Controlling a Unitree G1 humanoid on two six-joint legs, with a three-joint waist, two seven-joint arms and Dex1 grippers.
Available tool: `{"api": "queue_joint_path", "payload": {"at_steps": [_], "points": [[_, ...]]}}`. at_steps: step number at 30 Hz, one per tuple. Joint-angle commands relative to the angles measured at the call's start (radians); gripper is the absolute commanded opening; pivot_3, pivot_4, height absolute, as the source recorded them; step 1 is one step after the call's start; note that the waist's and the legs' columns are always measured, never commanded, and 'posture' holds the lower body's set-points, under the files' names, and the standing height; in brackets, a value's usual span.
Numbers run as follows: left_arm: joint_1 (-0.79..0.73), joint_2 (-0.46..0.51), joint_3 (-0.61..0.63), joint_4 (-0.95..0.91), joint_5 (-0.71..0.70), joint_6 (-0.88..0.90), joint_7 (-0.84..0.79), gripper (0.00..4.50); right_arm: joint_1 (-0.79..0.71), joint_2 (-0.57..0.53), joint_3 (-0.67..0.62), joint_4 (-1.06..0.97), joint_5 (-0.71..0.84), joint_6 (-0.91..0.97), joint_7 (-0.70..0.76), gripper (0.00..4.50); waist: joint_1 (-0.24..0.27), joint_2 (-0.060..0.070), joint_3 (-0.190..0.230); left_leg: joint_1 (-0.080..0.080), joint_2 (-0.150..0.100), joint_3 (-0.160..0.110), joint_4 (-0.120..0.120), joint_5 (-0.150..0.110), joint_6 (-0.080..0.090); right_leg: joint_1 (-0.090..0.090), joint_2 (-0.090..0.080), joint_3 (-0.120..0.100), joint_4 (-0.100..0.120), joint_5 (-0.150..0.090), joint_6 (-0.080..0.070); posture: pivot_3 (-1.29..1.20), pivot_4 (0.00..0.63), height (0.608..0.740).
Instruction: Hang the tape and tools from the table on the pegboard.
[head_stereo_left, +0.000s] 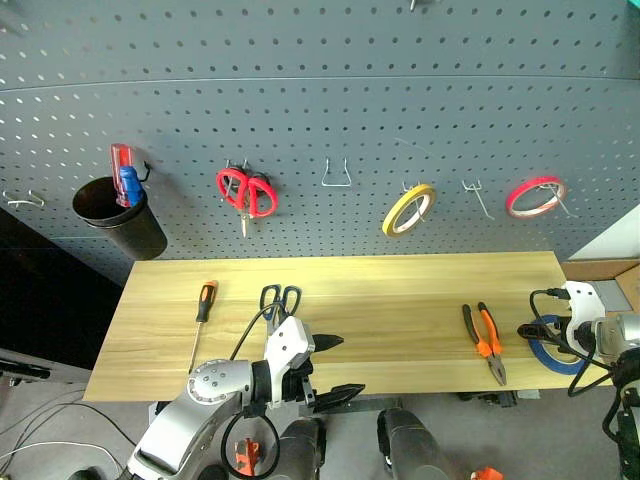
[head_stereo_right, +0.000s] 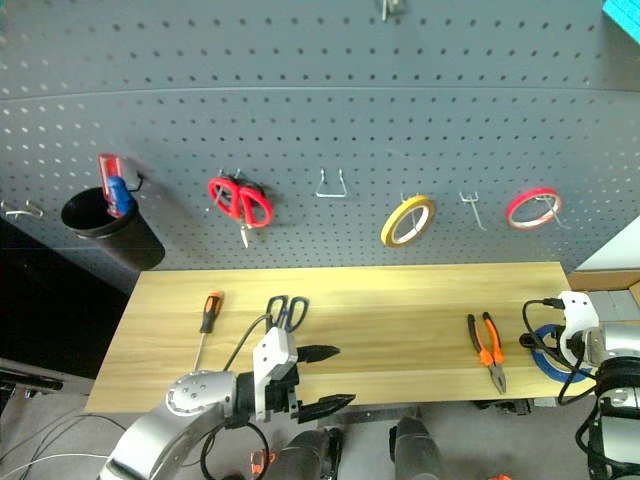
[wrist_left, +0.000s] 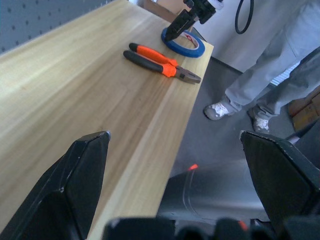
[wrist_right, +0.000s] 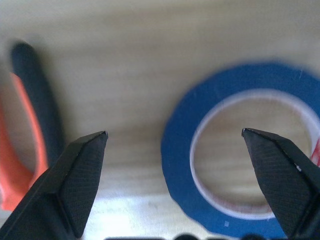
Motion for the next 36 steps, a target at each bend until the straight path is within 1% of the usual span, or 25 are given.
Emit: {"api": "queue_joint_path", "payload": {"at_steps": [1,5,10,16,19,22,23,26,28,29,30,36], "points": [[-0.004,0.004,-0.002,-0.058,-0.016,0.009,0.004,4.47,-0.042,0.012,-0.062,0.025,0.000,0.027,-0.103,4.50,-0.002,0.000,0.003,0.000,0.000,0.000,0.001,0.000,0.000,0.000,0.000,0.000,0.001,0.000,0.000,-0.06,0.314,0.740],[-0.013,0.002,0.009,-0.060,-0.017,0.015,0.011,4.47,-0.066,0.039,-0.113,0.049,0.014,0.027,-0.183,4.50,-0.007,-0.001,0.008,-0.001,0.000,0.000,0.005,0.000,0.000,0.000,0.000,0.000,0.003,0.000,0.000,-0.06,0.315,0.740],[-0.009,0.010,0.021,-0.072,-0.023,0.019,0.013,4.47,-0.083,0.060,-0.171,0.079,0.039,0.051,-0.229,4.50,-0.010,-0.002,0.019,-0.005,0.000,0.000,0.011,-0.001,0.001,-0.001,0.000,-0.001,0.004,0.001,0.001,-0.06,0.315,0.740],[-0.007,0.022,0.040,-0.078,-0.032,0.024,0.015,4.47,-0.096,0.087,-0.247,0.100,0.082,0.065,-0.285,4.50,-0.011,-0.003,0.022,-0.006,0.000,0.000,0.012,-0.001,0.001,-0.002,0.001,-0.001,0.005,0.001,0.001,-0.06,0.320,0.740],[-0.006,0.026,0.043,-0.082,-0.035,0.027,0.018,4.50,-0.098,0.094,-0.259,0.100,0.087,0.058,-0.312,3.93,-0.011,-0.005,0.024,-0.006,0.000,-0.001,0.012,-0.001,0.001,-0.002,0.001,-0.001,0.004,0.001,0.001,-0.06,0.320,0.740],[-0.006,0.031,0.044,-0.086,-0.040,0.029,0.021,4.50,-0.097,0.097,-0.251,0.093,0.083,0.057,-0.320,2.98,-0.011,-0.005,0.024,-0.006,0.000,-0.001,0.012,-0.001,0.001,-0.002,0.001,-0.001,0.004,0.001,0.001,-0.06,0.320,0.740],[-0.006,0.033,0.045,-0.087,-0.043,0.030,0.022,4.50,-0.097,0.097,-0.248,0.092,0.081,0.058,-0.321,2.54,-0.011,-0.005,0.024,-0.006,0.000,-0.001,0.012,-0.001,0.001,-0.002,0.001,-0.001,0.004,0.001,0.001,-0.06,0.320,0.740],[-0.008,0.038,0.051,-0.091,-0.052,0.034,0.023,4.50,-0.098,0.100,-0.231,0.084,0.074,0.068,-0.323,1.59,-0.011,-0.005,0.025,-0.006,0.000,0.000,0.012,-0.001,0.001,-0.002,0.001,-0.001,0.004,0.001,0.001,-0.06,0.321,0.740],[-0.009,0.039,0.052,-0.092,-0.054,0.036,0.023,4.50,-0.098,0.103,-0.225,0.083,0.069,0.070,-0.332,0.85,-0.011,-0.006,0.025,-0.006,0.000,-0.001,0.012,-0.001,0.001,-0.002,0.001,-0.001,0.004,0.001,0.001,-0.06,0.321,0.740],[-0.010,0.040,0.052,-0.092,-0.054,0.037,0.023,4.50,-0.098,0.103,-0.222,0.084,0.067,0.070,-0.335,0.57,-0.011,-0.006,0.025,-0.006,0.000,-0.001,0.012,-0.001,0.001,-0.002,0.001,-0.001,0.004,0.001,0.001,-0.06,0.321,0.740],[-0.012,0.040,0.054,-0.093,-0.056,0.039,0.023,4.50,-0.096,0.103,-0.212,0.083,0.062,0.068,-0.336,0.37,-0.011,-0.006,0.025,-0.006,0.000,-0.001,0.012,-0.001,0.001,-0.002,0.001,-0.001,0.004,0.001,0.001,-0.06,0.321,0.740],[-0.035,0.040,0.061,-0.082,-0.065,0.042,0.011,4.50,-0.085,0.109,-0.194,0.049,0.055,0.067,-0.350,0.37,-0.012,-0.008,0.027,-0.006,0.000,-0.001,0.012,-0.001,0.001,-0.002,0.001,-0.001,0.004,0.001,0.001,-0.07,0.320,0.740]]}}
